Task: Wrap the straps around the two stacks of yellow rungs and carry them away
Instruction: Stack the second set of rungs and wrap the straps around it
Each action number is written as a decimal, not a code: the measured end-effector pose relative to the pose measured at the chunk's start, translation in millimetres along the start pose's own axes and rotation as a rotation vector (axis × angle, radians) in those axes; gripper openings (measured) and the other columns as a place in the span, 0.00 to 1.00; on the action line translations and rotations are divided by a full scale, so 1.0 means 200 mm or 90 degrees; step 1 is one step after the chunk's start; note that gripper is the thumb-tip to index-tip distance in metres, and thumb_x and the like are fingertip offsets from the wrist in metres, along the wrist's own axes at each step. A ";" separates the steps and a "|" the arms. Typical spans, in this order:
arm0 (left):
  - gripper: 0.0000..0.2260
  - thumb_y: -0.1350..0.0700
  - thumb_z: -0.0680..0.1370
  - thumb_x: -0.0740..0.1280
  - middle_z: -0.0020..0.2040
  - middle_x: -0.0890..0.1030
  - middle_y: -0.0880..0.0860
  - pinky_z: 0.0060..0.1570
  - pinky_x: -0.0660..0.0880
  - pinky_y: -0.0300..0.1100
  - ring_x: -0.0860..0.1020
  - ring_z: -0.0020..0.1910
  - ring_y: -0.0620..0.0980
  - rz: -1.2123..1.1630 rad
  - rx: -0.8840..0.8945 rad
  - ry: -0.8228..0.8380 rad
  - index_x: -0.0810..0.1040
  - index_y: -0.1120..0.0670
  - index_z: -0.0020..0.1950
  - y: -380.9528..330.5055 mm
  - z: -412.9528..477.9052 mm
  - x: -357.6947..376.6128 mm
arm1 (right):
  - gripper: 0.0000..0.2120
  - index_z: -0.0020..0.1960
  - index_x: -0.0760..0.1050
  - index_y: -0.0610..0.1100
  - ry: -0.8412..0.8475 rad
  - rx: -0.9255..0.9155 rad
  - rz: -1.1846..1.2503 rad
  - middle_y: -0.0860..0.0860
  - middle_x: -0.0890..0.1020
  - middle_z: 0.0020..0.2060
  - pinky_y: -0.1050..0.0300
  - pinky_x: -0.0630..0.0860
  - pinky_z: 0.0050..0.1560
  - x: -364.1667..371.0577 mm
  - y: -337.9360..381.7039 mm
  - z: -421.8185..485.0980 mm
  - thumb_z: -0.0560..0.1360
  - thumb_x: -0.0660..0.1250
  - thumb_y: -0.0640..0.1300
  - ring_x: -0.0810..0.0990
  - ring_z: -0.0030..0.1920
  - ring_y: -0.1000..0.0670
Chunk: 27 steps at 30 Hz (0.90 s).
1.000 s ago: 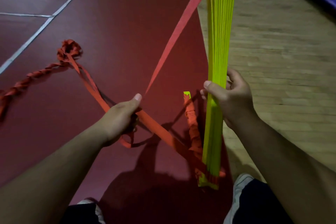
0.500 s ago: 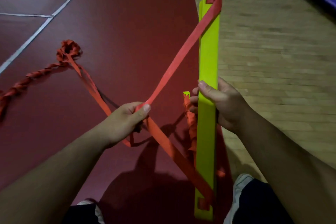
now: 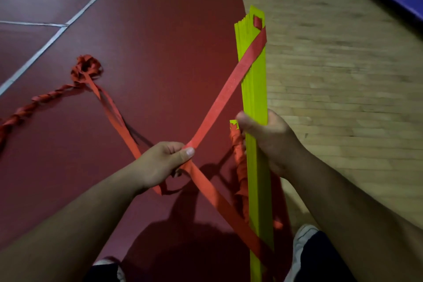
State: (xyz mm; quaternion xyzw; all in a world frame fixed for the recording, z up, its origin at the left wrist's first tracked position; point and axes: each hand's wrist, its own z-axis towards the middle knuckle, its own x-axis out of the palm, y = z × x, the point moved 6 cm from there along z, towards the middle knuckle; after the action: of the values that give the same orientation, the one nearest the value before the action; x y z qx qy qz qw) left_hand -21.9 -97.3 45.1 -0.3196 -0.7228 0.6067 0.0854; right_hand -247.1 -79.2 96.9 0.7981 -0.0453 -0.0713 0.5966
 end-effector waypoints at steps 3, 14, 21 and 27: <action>0.22 0.43 0.79 0.66 0.29 0.72 0.52 0.32 0.67 0.36 0.70 0.29 0.46 0.011 -0.002 0.017 0.74 0.60 0.36 0.02 0.00 0.01 | 0.29 0.54 0.76 0.51 -0.032 -0.009 -0.109 0.45 0.85 0.47 0.37 0.82 0.48 -0.02 -0.03 0.02 0.56 0.81 0.53 0.84 0.46 0.41; 0.24 0.43 0.76 0.65 0.31 0.75 0.50 0.36 0.66 0.40 0.70 0.33 0.49 0.053 -0.002 0.059 0.76 0.66 0.42 0.00 -0.02 0.02 | 0.23 0.53 0.67 0.53 0.062 0.041 -0.086 0.33 0.81 0.47 0.28 0.78 0.46 -0.01 -0.07 0.01 0.63 0.73 0.38 0.82 0.41 0.37; 0.11 0.58 0.81 0.65 0.29 0.74 0.49 0.30 0.65 0.31 0.68 0.27 0.40 -0.021 0.014 0.018 0.76 0.62 0.41 -0.07 -0.02 -0.01 | 0.14 0.52 0.76 0.36 0.035 -0.053 0.188 0.29 0.81 0.46 0.43 0.80 0.42 0.02 -0.01 0.00 0.69 0.72 0.39 0.82 0.42 0.38; 0.14 0.46 0.77 0.69 0.31 0.74 0.51 0.31 0.63 0.37 0.67 0.30 0.45 -0.017 0.026 0.035 0.77 0.54 0.38 -0.09 -0.02 0.01 | 0.20 0.52 0.74 0.32 0.058 0.002 0.230 0.34 0.78 0.37 0.44 0.75 0.41 0.06 -0.02 0.01 0.65 0.69 0.43 0.78 0.37 0.39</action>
State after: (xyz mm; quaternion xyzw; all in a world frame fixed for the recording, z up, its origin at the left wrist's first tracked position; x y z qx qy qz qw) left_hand -27.3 -93.9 61.7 -0.3249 -0.7118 0.6110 0.1201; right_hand -235.8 -81.9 91.6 0.7805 -0.1611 0.0732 0.5996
